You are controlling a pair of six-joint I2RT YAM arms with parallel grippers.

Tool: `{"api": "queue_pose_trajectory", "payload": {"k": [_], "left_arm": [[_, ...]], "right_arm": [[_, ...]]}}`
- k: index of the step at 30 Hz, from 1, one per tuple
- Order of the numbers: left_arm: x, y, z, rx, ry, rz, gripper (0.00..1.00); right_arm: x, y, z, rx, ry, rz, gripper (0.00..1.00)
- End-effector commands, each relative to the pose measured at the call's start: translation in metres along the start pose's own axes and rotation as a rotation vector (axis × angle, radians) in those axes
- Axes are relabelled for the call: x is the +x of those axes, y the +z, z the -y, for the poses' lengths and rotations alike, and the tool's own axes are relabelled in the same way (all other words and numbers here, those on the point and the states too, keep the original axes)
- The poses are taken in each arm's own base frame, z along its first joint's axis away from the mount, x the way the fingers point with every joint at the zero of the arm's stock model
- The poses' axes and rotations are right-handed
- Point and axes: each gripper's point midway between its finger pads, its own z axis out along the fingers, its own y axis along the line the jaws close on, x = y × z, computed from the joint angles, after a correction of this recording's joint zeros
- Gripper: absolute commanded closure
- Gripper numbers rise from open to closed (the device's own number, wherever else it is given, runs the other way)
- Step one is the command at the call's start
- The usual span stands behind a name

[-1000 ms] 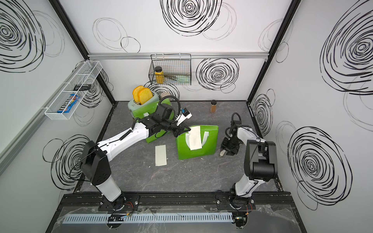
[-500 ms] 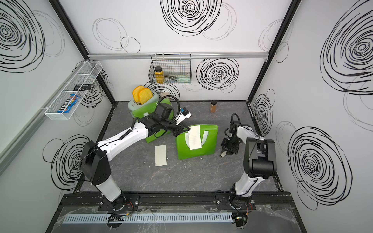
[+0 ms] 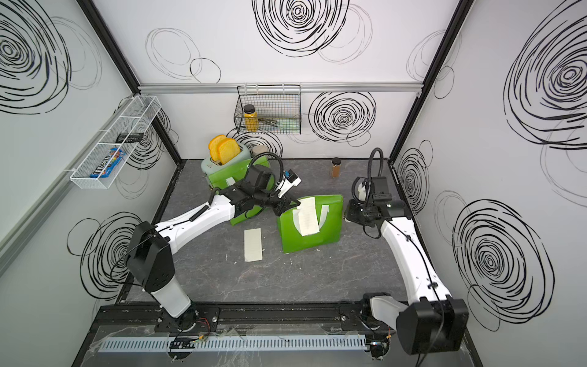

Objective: Staple the receipts to the bags
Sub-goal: Pick up the stapler from the center of the board, then place the stapler in the takeout bag.

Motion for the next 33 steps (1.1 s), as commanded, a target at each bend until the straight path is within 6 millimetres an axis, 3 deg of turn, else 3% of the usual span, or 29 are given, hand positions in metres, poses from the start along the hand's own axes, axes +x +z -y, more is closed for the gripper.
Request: {"api": "queue_pose_trajectory", "payload": {"k": [1,6,9,13,18,33], "left_arm": [[-0.004,-0.003,0.000,-0.050,-0.013,0.019,1.00],[-0.008,-0.006,0.004,-0.058,-0.027,0.036,1.00],[-0.009,-0.006,0.010,-0.053,-0.023,0.038,1.00],[-0.008,-0.006,0.014,-0.044,-0.022,0.035,1.00],[-0.010,-0.007,0.016,-0.038,-0.028,0.039,1.00],[-0.010,-0.008,0.019,-0.021,-0.028,0.038,1.00]], "right_arm": [[-0.042,-0.041,-0.037,-0.067,-0.109,0.257,0.82],[-0.049,-0.054,-0.087,-0.116,-0.217,0.361,0.82],[-0.046,-0.047,-0.116,-0.136,-0.280,0.411,0.84],[-0.042,-0.033,-0.136,-0.146,-0.336,0.461,0.85],[-0.037,-0.012,-0.134,-0.131,-0.335,0.473,0.85],[-0.034,0.019,-0.110,-0.095,-0.283,0.477,0.84]]}}
